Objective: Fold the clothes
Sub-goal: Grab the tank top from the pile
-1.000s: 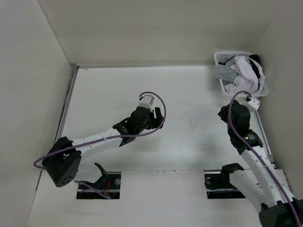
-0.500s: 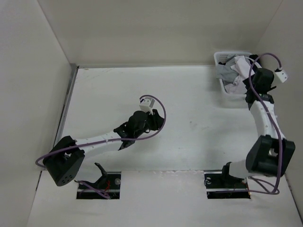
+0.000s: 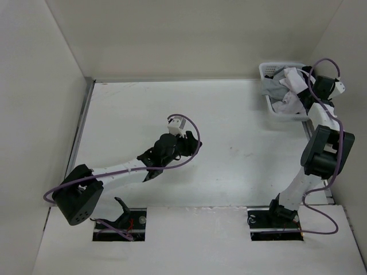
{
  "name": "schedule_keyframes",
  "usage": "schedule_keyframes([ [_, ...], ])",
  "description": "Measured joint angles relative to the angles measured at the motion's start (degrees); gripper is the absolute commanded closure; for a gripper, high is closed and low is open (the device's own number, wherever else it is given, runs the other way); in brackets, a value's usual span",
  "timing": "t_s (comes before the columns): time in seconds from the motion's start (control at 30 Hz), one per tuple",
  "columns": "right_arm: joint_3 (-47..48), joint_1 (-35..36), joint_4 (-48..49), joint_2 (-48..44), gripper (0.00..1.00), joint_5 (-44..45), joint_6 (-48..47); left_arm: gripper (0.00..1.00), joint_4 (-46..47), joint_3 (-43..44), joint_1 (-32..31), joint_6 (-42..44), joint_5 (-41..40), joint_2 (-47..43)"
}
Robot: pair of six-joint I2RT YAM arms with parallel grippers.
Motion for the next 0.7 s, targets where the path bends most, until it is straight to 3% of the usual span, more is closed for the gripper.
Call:
schedule_keyframes([
  [0.07, 1.2, -0.8, 0.1, 0.6, 0.55, -0.7, 0.0, 0.51, 0.3, 0.0, 0.0, 0.0, 0.0, 0.2],
  [0.27, 4.8, -1.9, 2.6, 2.2, 0.44, -1.6, 0.3, 0.52, 0.6, 0.0, 0.4, 0.0, 0.0, 0.4],
  [0.43, 8.3, -1.9, 2.7, 5.1, 0.64, -3.2, 0.7, 0.52, 1.0, 0.0, 0.6, 0.0, 0.0, 0.4],
  [0.53, 9.6, -2.0, 2.6, 6.8, 0.68, -4.0, 1.2, 0.52, 1.2, 0.0, 0.7, 0.0, 0.0, 0.4],
  [0.63, 9.7, -2.1, 2.5, 7.2, 0.91, -4.7, 1.6, 0.52, 1.2, 0.0, 0.8, 0.1, 0.0, 0.4],
  [0.7, 9.7, -2.2, 2.5, 7.3, 0.97, -4.9, 2.1, 0.52, 1.2, 0.0, 0.8, 0.1, 0.0, 0.4],
])
